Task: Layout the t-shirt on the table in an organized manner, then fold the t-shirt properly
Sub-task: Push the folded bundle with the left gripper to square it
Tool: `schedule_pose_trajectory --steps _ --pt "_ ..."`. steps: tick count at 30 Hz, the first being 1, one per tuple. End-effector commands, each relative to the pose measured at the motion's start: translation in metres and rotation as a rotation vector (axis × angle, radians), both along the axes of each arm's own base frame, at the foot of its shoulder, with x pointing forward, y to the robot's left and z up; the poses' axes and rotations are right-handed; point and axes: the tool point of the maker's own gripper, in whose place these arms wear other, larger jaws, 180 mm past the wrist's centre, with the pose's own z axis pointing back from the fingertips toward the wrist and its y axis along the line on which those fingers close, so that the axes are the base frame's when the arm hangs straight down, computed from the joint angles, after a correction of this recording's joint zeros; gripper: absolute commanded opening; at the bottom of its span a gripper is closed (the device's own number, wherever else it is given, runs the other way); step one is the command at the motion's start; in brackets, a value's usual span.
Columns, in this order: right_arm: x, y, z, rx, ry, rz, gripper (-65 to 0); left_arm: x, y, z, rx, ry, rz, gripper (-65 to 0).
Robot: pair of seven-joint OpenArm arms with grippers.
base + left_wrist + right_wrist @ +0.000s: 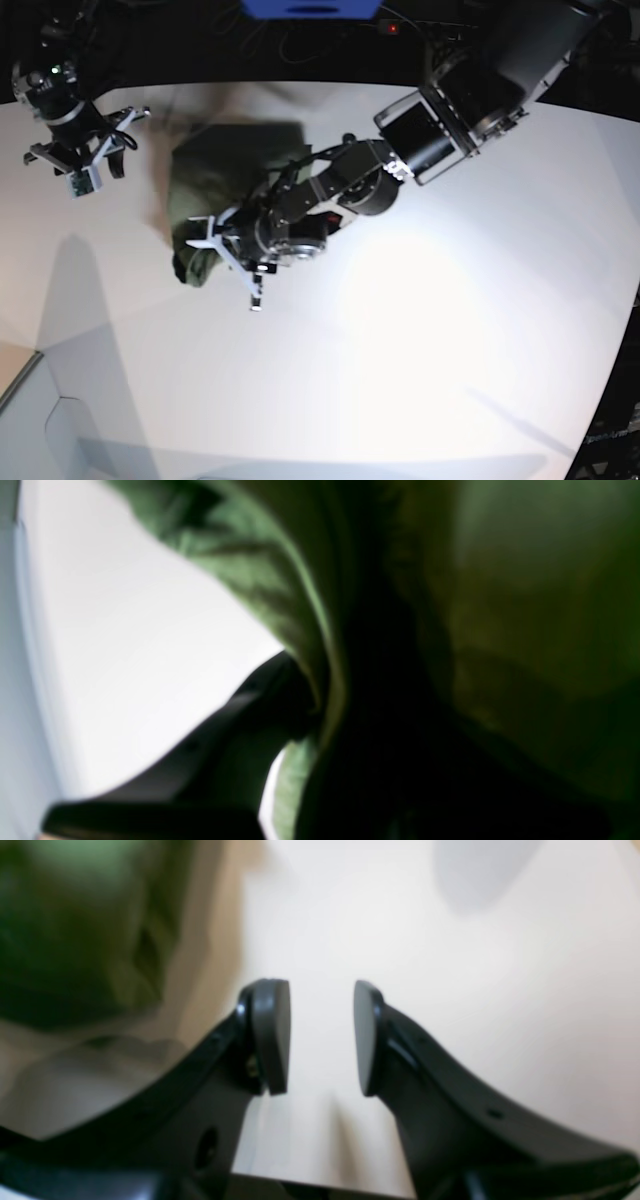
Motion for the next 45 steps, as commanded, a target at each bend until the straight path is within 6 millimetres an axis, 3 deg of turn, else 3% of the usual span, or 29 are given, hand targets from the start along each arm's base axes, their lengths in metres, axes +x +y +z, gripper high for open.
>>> schedule_pose_trajectory --steps 1,4,7,13,18,29,32,39,45 --pt "0.002 0.0 0.009 -0.003 -0.032 0.008 -43.2 0.004 -0.013 0.015 -0.016 -0.02 -0.043 -64.8" --pt "0.002 0.0 0.009 -0.003 -0.033 0.008 -43.2 -0.008 -0.021 0.011 0.042 0.002 -0.121 -64.5" --pt "0.002 0.0 0.009 -0.003 -0.032 0.008 -43.2 -0.006 -0.023 0.011 0.081 -0.032 -0.141 -64.1" --pt "0.002 0.0 0.009 -0.003 -0.033 0.008 -43.2 0.012 -0.013 0.019 0.05 -0.033 -0.069 -50.3" --pt "0.004 0.004 0.009 0.012 -0.041 0.001 -43.2 0.028 0.0 0.024 0.04 -0.028 0.009 -50.0" --pt "0.004 0.006 0.009 0.018 -0.041 0.002 -43.2 0.03 0.005 0.025 0.04 -0.031 0.02 -49.4" --pt "0.003 0.006 0.008 0.018 -0.038 0.002 -43.2 0.03 0.004 0.027 0.038 -0.035 0.019 -43.1" --pt "0.002 0.006 0.007 0.018 -0.033 0.002 -43.2 0.033 -0.004 0.045 0.007 -0.075 0.003 -40.7" --pt "0.002 0.005 0.007 0.017 -0.033 0.001 -43.2 0.042 0.003 0.059 0.046 -0.171 -0.011 -40.6"
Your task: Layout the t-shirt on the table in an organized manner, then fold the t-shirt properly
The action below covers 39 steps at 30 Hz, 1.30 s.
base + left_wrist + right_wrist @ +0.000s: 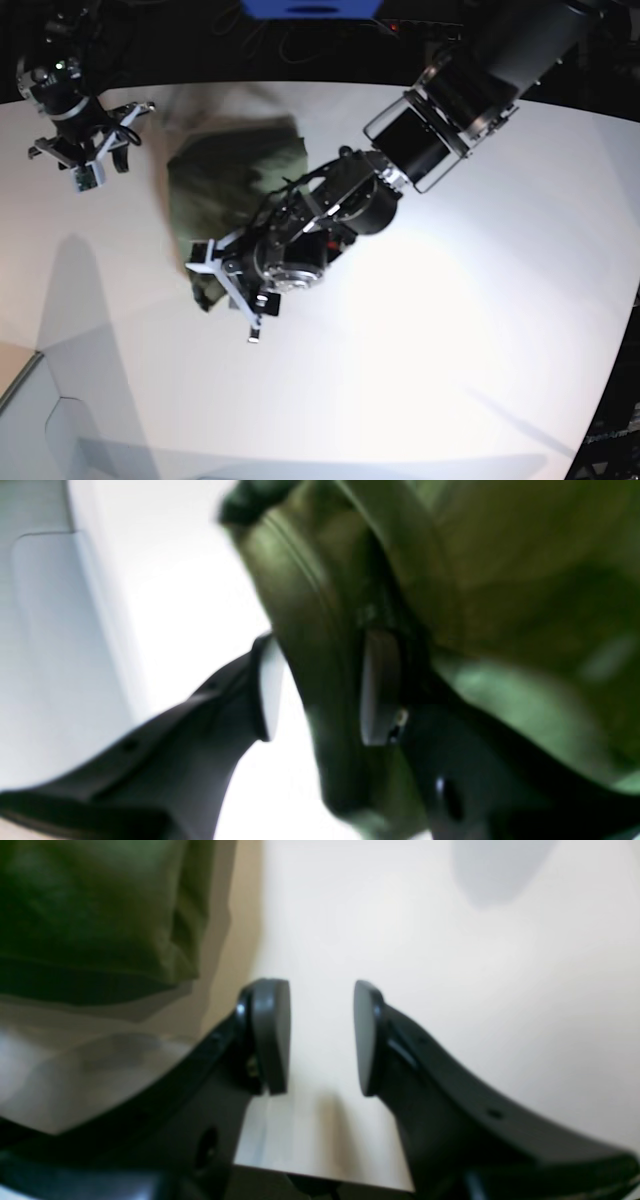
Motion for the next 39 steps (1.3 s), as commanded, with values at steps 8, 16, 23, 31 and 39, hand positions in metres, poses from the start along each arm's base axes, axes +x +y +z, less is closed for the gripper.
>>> schedule_pose_trajectory --steps 8,16,23,31,39 --pt "0.006 0.0 0.012 0.0 -0.048 0.008 -43.2 0.028 0.006 0.043 -0.059 -0.106 0.038 -40.6" --pt "0.01 0.002 0.013 0.002 -0.055 0.013 -43.2 0.061 0.044 0.097 -0.26 -0.159 0.224 -40.6" --pt "0.021 0.002 0.021 0.004 -0.09 0.013 -43.2 0.058 0.095 0.099 -0.353 -0.158 0.387 -40.7" --pt "0.03 0.008 0.026 0.014 -0.115 0.022 -44.2 0.028 0.244 0.068 -0.39 -0.152 0.789 -43.7" --pt "0.049 0.049 0.03 0.121 -0.165 0.041 -65.0 -0.038 0.345 0.056 -0.446 -0.152 1.051 -64.7"
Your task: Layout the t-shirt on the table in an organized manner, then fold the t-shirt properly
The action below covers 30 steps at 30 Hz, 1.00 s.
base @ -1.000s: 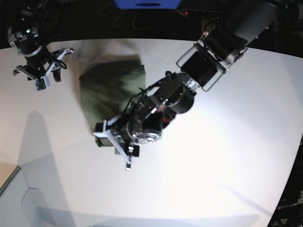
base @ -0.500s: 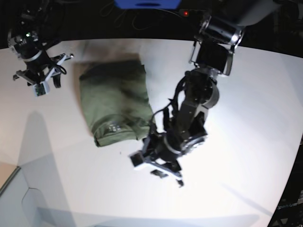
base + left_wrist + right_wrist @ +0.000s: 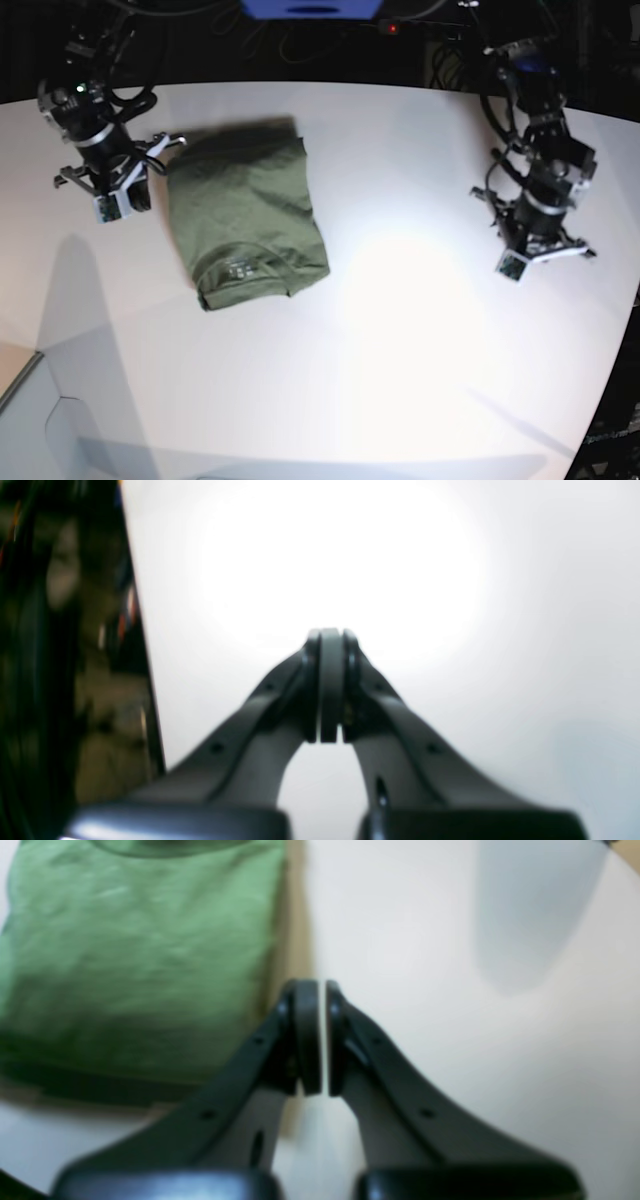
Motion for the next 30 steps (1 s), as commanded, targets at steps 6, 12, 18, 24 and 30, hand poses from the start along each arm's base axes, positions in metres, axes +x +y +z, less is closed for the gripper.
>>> schedule_pose_trajectory --steps 6,12,18,24,30 --pt "0.005 0.037 0.005 0.052 -0.03 0.088 -65.0 -0.042 0.035 0.003 -0.045 -0.02 0.106 -64.2" --pt "-0.012 0.061 -0.021 0.097 0.051 0.144 -65.0 -0.086 0.055 -0.007 -0.084 0.022 0.181 -64.2" --pt "-0.024 0.064 -0.049 0.127 0.133 0.144 -65.0 -0.115 0.072 -0.011 -0.135 0.033 0.25 -64.2" --pt "-0.031 0.072 -0.054 0.139 0.152 0.161 -65.0 -0.129 0.075 -0.016 -0.149 0.058 0.265 -64.2" --pt "-0.031 0.082 -0.051 0.143 0.146 0.19 -65.0 -0.13 0.075 -0.016 -0.148 0.058 0.265 -64.2"
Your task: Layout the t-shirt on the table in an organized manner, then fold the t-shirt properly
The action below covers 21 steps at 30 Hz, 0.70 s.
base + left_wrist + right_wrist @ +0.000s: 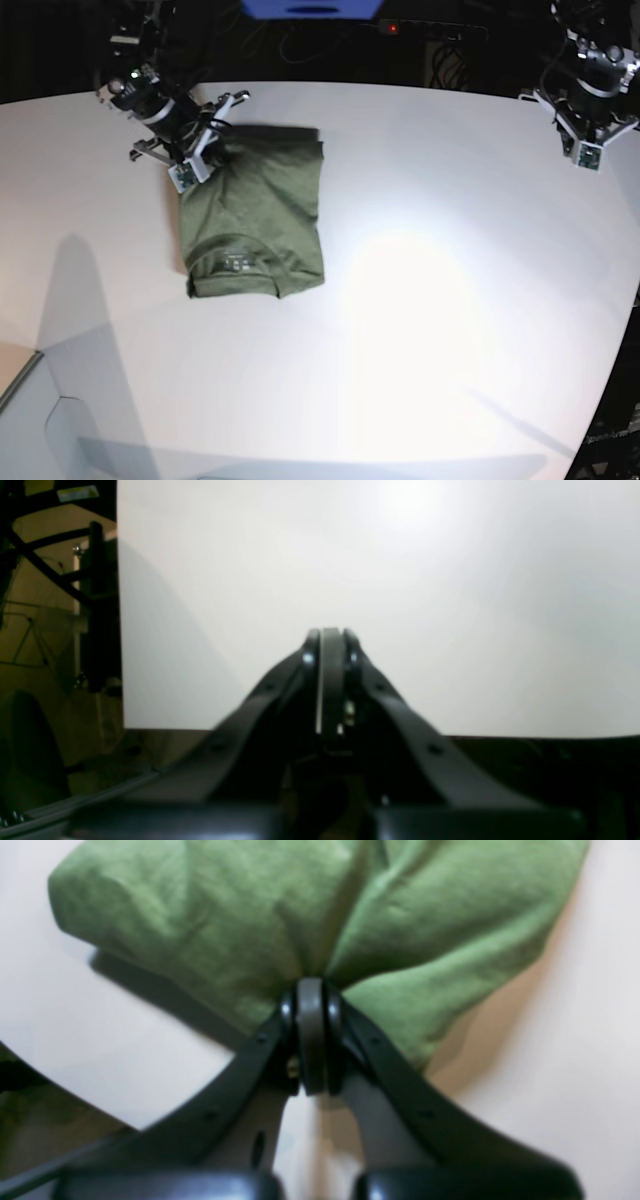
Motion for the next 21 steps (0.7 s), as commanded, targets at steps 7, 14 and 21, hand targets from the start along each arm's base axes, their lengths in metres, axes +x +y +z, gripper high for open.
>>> schedule_pose_trajectory --steps 7,14,21 --pt "0.019 -0.025 0.043 -0.045 -0.139 -0.058 -65.0 0.007 0.002 0.012 0.015 -0.045 -0.005 -64.2" --pt "0.007 -0.048 0.054 -0.095 -0.151 -0.107 -65.0 0.004 -0.008 0.006 -0.018 -0.039 0.002 -64.9" --pt "-0.039 -0.097 0.036 -0.137 -0.049 -0.302 -65.0 -0.025 -0.03 -0.032 -0.132 0.043 0.056 -65.0"
